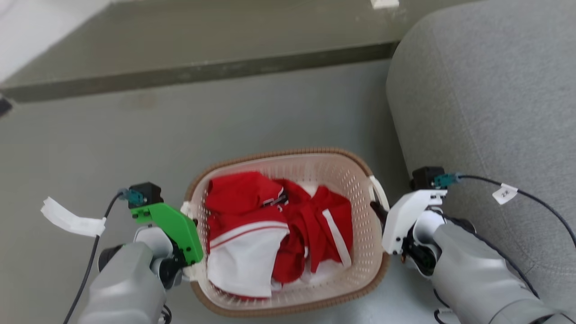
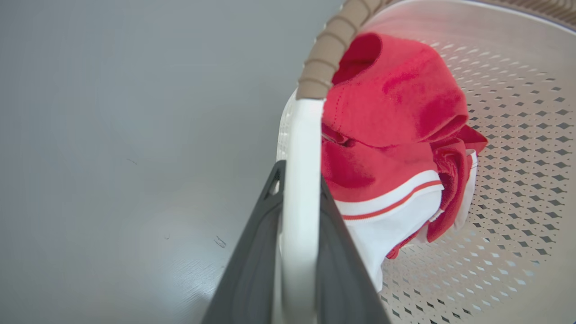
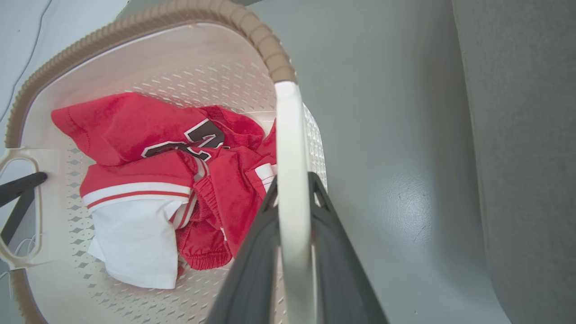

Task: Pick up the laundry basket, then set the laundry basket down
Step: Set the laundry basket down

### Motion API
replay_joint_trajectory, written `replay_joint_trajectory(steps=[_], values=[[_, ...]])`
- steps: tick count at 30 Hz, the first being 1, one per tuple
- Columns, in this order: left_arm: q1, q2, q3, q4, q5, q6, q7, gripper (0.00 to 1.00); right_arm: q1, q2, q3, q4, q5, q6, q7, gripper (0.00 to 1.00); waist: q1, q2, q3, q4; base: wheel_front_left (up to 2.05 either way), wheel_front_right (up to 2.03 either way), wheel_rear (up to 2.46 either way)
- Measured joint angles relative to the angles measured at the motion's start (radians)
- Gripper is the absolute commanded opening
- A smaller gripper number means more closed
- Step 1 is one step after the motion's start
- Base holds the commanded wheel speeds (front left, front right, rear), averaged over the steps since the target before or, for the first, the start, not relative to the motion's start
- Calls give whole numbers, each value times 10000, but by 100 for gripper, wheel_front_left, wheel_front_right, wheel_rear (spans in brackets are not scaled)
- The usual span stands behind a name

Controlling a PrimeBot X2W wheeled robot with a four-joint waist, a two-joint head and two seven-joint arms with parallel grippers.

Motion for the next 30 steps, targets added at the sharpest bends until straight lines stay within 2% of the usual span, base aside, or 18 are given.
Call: replay_joint_trajectory(steps=[22, 30], values=[[-1832, 69, -81, -201, 518, 303, -1020, 0, -1941, -224, 130, -35, -430, -27, -740, 0, 1, 0, 3071, -6, 0, 0, 0], [-2559, 253, -48, -263, 566, 366, -1367, 0, -2731, -219, 150, -113, -502, -27, -943, 0, 2, 0, 4221, 13, 0, 0, 0]])
